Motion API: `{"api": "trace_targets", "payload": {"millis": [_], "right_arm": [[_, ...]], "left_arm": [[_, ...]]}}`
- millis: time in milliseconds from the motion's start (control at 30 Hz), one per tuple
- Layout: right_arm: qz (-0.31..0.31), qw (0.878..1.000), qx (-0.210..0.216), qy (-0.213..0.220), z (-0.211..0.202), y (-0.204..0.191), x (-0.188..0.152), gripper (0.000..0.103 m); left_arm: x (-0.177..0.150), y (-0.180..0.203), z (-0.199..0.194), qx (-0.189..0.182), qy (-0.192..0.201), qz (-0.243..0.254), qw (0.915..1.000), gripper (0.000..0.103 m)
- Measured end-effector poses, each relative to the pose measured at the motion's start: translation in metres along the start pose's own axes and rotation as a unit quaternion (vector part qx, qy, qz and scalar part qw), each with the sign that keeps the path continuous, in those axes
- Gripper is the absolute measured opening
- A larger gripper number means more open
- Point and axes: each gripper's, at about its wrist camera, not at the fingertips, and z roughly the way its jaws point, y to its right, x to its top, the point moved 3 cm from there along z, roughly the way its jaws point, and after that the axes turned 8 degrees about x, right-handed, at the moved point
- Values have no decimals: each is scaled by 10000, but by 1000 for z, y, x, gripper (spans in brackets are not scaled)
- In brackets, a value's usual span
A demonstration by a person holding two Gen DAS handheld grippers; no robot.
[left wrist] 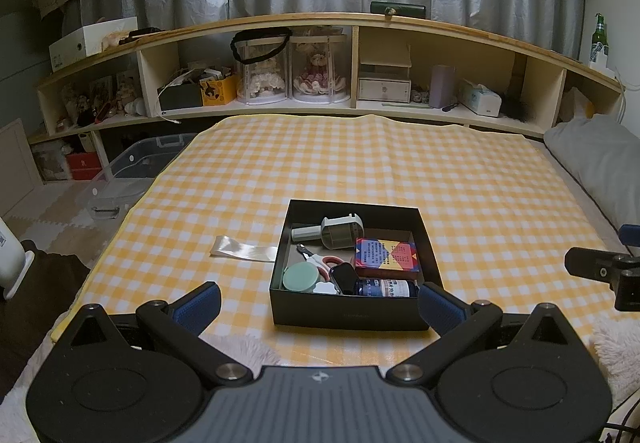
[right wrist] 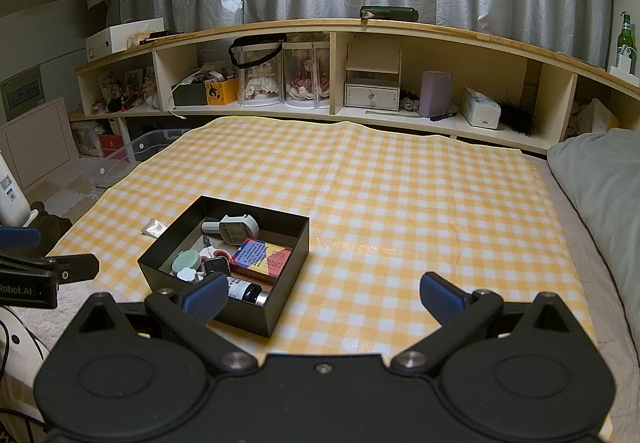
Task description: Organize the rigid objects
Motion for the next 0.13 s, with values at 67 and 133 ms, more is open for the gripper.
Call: {"api": "trace_targets", "payload": {"millis": [67,133], "right_arm": [[-4,10000,0,-3,0,0,0,103],[0,10000,-2,0,0,0,0,103]], "left_arm": [[-1,0,1,0,-8,-1,10000,103],[-1,0,1,-7,-19,-7,10000,103]]}}
